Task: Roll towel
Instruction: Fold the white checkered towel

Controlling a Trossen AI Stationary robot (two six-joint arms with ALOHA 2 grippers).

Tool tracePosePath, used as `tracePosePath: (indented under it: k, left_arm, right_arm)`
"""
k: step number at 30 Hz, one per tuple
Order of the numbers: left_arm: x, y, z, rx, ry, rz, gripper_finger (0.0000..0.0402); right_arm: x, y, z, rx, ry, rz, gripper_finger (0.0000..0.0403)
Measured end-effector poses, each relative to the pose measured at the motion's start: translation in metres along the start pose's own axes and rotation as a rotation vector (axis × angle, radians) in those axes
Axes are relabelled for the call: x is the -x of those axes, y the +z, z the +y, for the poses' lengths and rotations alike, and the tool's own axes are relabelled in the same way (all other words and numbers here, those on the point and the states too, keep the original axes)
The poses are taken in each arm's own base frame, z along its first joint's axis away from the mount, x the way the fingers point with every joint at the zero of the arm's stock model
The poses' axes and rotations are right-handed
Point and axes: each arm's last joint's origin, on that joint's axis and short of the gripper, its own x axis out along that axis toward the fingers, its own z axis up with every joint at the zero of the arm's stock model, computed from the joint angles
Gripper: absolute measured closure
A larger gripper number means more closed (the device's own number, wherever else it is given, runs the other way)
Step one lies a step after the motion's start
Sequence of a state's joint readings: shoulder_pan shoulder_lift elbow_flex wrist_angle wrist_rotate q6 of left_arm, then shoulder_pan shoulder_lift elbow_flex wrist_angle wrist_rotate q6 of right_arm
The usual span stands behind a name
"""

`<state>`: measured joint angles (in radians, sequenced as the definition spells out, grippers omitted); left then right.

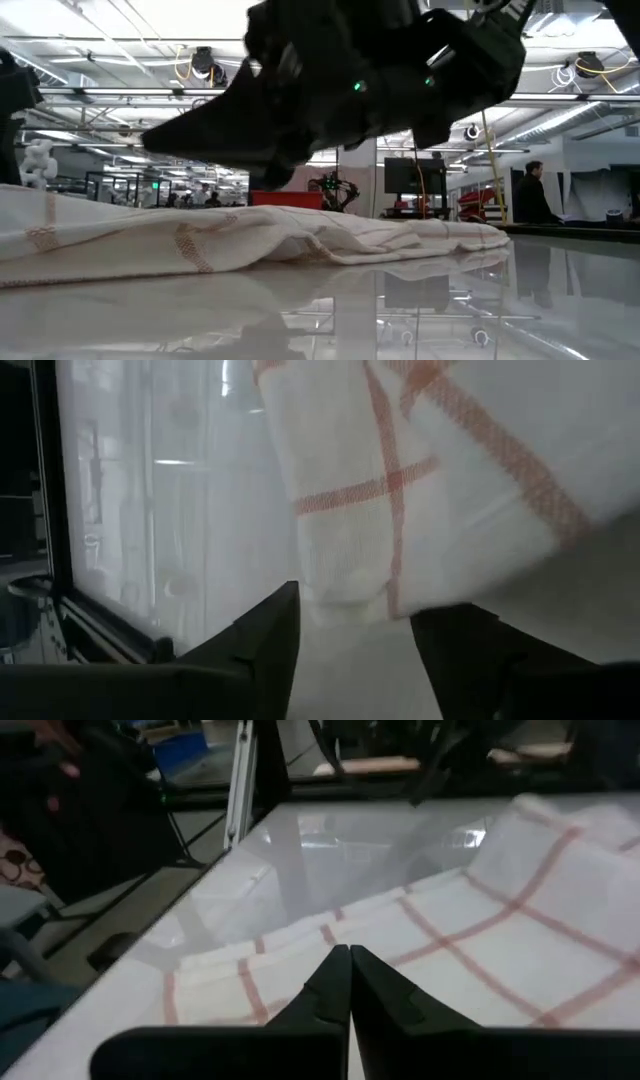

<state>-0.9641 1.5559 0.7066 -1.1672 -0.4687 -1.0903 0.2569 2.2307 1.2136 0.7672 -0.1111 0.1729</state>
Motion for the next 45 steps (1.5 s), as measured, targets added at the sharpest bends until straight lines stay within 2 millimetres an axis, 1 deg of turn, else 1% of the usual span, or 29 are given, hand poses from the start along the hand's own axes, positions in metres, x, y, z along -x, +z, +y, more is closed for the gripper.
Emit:
tracePosePath:
  k: [2, 6, 9, 11, 13, 15, 18, 20, 23, 26, 29, 31, 35, 37, 40, 43, 45]
  left_arm:
    - [-0.001, 0.001, -0.001, 0.015, 0.009, 0.002, 0.0229]
    - [-0.002, 0.001, 0.0, 0.058, 0.015, -0.002, 0.0265]
    - [-0.002, 0.002, 0.002, 0.107, 0.043, -0.021, 0.0302]
    - [-0.002, 0.001, 0.006, 0.155, 0.087, -0.019, 0.0335]
    - [-0.002, -0.001, 0.012, 0.208, 0.137, 0.012, 0.0372]
    - [-0.003, -0.002, 0.016, 0.252, 0.164, 0.057, 0.0392]
    - [-0.003, -0.001, 0.015, 0.279, 0.147, 0.087, 0.0386]
    - [-0.004, 0.0, 0.012, 0.296, 0.115, 0.082, 0.038]
    - [-0.005, 0.002, 0.012, 0.311, 0.106, 0.082, 0.0373]
    - [-0.005, 0.001, 0.015, 0.337, 0.134, 0.095, 0.0361]
    - [-0.003, -0.002, 0.018, 0.326, 0.162, 0.158, 0.0335]
    - [0.002, -0.002, 0.02, 0.318, 0.17, 0.187, 0.0312]
    - [0.016, 0.007, 0.02, 0.356, 0.1, 0.165, 0.0276]
    - [0.025, 0.014, 0.016, 0.378, 0.034, 0.126, 0.0268]
    - [0.032, 0.02, 0.006, 0.379, -0.06, -0.009, 0.0265]
    - [0.031, 0.023, -0.005, 0.398, -0.108, -0.201, 0.0266]
    - [0.024, 0.022, -0.002, 0.408, -0.065, -0.225, 0.0274]
  right_arm:
    - [-0.008, -0.004, -0.001, -0.002, 0.003, -0.005, 0.0403]
    - [-0.018, -0.01, -0.001, -0.004, 0.005, -0.001, 0.0403]
    - [-0.019, -0.012, -0.002, -0.006, 0.002, 0.014, 0.0403]
    - [-0.019, -0.013, -0.002, -0.009, -0.006, 0.037, 0.0403]
    - [-0.019, -0.017, -0.003, -0.013, -0.013, 0.072, 0.0403]
    - [-0.018, -0.021, -0.003, -0.017, -0.021, 0.116, 0.0403]
    - [-0.017, -0.029, -0.004, -0.025, -0.038, 0.192, 0.0403]
    - [-0.017, -0.03, -0.004, -0.027, -0.043, 0.211, 0.0403]
    - [-0.017, -0.031, -0.004, -0.036, -0.043, 0.216, 0.0403]
    - [-0.017, -0.032, -0.005, -0.057, -0.042, 0.207, 0.0403]
    - [-0.017, -0.032, -0.005, -0.069, -0.043, 0.208, 0.0403]
    - [-0.017, -0.032, -0.004, -0.075, -0.042, 0.206, 0.0403]
    - [-0.018, -0.03, -0.002, -0.09, -0.035, 0.184, 0.0403]
    - [-0.017, -0.026, 0.0, -0.089, -0.027, 0.181, 0.0403]
    - [-0.012, -0.016, 0.006, -0.072, -0.017, 0.19, 0.0403]
    - [-0.005, 0.001, 0.017, -0.016, -0.004, 0.219, 0.0403]
    - [0.002, 0.01, 0.025, 0.023, 0.002, 0.259, 0.0403]
